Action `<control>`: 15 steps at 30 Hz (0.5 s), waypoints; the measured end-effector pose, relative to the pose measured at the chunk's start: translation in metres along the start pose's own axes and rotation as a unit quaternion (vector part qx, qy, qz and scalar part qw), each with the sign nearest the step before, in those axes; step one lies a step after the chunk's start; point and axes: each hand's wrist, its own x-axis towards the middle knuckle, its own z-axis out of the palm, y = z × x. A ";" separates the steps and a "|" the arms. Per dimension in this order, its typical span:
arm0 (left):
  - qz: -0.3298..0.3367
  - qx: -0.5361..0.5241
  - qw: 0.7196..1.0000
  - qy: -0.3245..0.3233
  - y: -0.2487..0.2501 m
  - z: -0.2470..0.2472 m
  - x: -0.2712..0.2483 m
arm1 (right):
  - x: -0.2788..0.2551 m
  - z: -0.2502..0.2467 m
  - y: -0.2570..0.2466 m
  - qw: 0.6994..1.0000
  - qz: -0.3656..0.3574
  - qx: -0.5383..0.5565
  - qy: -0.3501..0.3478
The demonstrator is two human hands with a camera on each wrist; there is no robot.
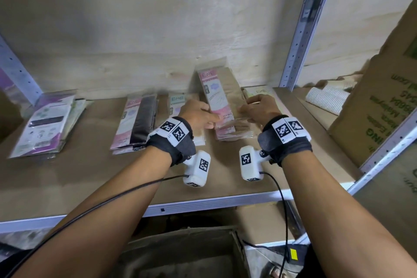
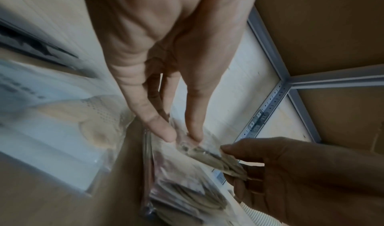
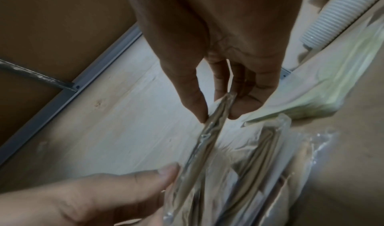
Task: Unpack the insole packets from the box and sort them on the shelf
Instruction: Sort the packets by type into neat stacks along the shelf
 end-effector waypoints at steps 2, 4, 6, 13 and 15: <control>-0.006 0.017 1.000 0.005 0.001 0.007 0.003 | -0.002 -0.004 0.001 0.999 0.012 -0.037 0.002; -0.015 0.033 0.999 0.009 0.002 0.013 0.004 | -0.005 -0.007 0.003 0.997 0.022 -0.072 0.003; -0.027 0.053 0.998 0.015 0.003 0.016 0.004 | -0.008 -0.008 0.003 0.995 0.029 -0.100 -0.004; -0.041 0.102 0.994 0.028 -0.001 0.019 0.004 | -0.014 -0.013 -0.002 0.986 0.050 -0.154 -0.033; -0.041 0.103 0.993 0.030 -0.001 0.019 0.004 | -0.015 -0.013 -0.003 0.984 0.051 -0.166 -0.032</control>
